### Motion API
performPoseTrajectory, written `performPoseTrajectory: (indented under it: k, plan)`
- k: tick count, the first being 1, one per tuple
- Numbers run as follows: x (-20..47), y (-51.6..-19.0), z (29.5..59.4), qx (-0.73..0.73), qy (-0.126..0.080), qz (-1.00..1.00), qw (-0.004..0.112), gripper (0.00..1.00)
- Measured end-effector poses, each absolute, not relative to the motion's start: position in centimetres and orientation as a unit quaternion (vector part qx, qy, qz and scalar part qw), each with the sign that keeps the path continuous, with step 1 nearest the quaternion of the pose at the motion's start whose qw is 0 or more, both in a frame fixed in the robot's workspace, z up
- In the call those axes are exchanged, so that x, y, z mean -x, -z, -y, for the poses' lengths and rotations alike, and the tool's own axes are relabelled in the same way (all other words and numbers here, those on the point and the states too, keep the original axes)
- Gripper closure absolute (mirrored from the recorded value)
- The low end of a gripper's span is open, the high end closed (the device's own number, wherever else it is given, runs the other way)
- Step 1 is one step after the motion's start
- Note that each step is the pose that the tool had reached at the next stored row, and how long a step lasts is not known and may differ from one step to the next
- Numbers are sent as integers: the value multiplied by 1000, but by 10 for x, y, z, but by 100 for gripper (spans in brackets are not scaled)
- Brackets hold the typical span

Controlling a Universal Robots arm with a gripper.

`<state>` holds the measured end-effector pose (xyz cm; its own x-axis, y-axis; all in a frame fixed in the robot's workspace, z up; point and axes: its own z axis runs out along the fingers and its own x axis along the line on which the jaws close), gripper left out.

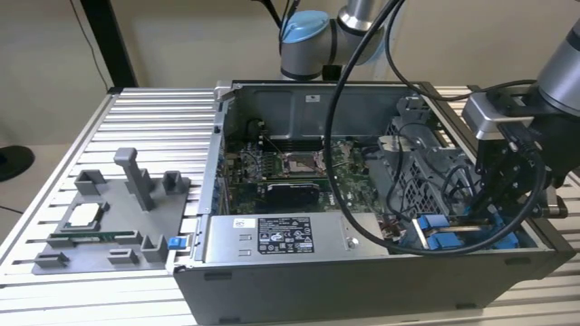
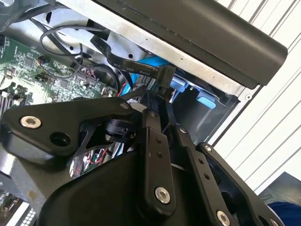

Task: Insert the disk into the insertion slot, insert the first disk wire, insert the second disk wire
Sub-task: 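Insert the first disk wire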

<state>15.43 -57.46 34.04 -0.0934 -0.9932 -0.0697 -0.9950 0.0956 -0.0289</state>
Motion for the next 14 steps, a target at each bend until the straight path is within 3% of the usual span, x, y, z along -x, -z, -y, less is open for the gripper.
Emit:
performPoseTrajectory:
  k: [14]
  plan:
    - [-154,-338,573,671,-12,-740,39,100]
